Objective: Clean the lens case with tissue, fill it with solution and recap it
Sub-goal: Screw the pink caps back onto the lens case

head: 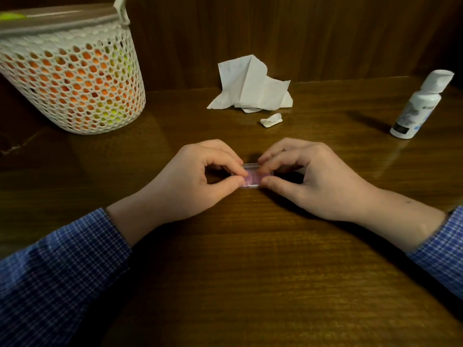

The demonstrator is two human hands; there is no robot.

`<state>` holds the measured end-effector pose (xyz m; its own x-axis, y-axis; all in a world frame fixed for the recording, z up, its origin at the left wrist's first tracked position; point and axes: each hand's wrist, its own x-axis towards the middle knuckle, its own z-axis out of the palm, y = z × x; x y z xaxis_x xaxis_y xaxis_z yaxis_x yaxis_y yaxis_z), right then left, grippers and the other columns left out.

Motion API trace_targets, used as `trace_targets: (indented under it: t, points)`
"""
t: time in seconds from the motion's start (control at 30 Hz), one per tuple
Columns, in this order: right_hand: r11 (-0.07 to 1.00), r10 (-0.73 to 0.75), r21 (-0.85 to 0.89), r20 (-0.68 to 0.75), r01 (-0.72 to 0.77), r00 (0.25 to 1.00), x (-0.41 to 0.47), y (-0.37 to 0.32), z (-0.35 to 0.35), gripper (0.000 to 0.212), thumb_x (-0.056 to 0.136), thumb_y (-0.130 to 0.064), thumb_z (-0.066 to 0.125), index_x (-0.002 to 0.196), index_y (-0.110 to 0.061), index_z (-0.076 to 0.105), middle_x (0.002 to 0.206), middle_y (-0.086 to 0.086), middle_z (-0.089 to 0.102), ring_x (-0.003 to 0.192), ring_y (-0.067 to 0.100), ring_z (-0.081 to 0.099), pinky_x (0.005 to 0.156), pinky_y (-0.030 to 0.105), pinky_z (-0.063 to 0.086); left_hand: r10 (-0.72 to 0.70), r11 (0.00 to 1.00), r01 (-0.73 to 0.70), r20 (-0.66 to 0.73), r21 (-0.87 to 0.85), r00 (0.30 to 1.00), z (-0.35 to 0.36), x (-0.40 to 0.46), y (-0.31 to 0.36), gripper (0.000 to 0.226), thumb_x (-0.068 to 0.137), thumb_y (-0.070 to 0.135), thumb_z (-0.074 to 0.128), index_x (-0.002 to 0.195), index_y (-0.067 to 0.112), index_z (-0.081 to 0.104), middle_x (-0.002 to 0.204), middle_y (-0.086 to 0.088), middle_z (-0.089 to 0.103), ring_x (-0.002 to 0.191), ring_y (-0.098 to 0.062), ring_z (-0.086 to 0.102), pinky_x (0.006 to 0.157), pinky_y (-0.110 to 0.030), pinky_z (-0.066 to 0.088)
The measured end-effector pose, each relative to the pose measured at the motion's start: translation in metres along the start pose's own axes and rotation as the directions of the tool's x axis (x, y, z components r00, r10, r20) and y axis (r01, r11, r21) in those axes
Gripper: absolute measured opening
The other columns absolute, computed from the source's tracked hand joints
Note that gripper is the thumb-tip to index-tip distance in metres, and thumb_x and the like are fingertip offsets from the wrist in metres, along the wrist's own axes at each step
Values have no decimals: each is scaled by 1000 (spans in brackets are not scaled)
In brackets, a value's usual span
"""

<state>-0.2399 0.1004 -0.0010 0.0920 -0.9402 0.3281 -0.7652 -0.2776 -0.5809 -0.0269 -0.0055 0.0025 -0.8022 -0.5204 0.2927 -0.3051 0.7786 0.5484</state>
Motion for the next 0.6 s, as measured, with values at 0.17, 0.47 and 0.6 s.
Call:
trace_targets:
  t: [0.17, 0.47, 0.6]
  points:
    - [1000, -4, 9, -1, 4, 1000, 0, 1, 1, 26, 85, -39, 67, 104, -25, 80, 112, -13, 68, 104, 0, 63, 91, 17, 53, -13, 1000, 13, 4, -22, 1000, 0, 0, 1, 17, 90, 22, 71, 106, 22, 78, 113, 13, 68, 107, 0, 63, 91, -14, 51]
    - [1000, 9, -12, -42, -10, 999, 0, 7, 2, 26, 87, -40, 68, 108, -26, 76, 109, -13, 69, 101, 1, 64, 86, 16, 55, -26, 997, 23, -36, -77, 999, 5, 2, -2, 17, 89, 23, 72, 106, 27, 76, 111, 15, 65, 103, -2, 64, 88, -18, 54]
    - [993, 82, -72, -140, -93, 987, 1, 12, 4, 26, 90, -40, 68, 115, -31, 71, 107, -18, 67, 100, -8, 62, 80, 7, 52, -82, 994, 74, -97, -78, 992, 8, -2, -2, 19, 90, 26, 70, 107, 33, 73, 108, 18, 62, 97, -2, 64, 87, -25, 57]
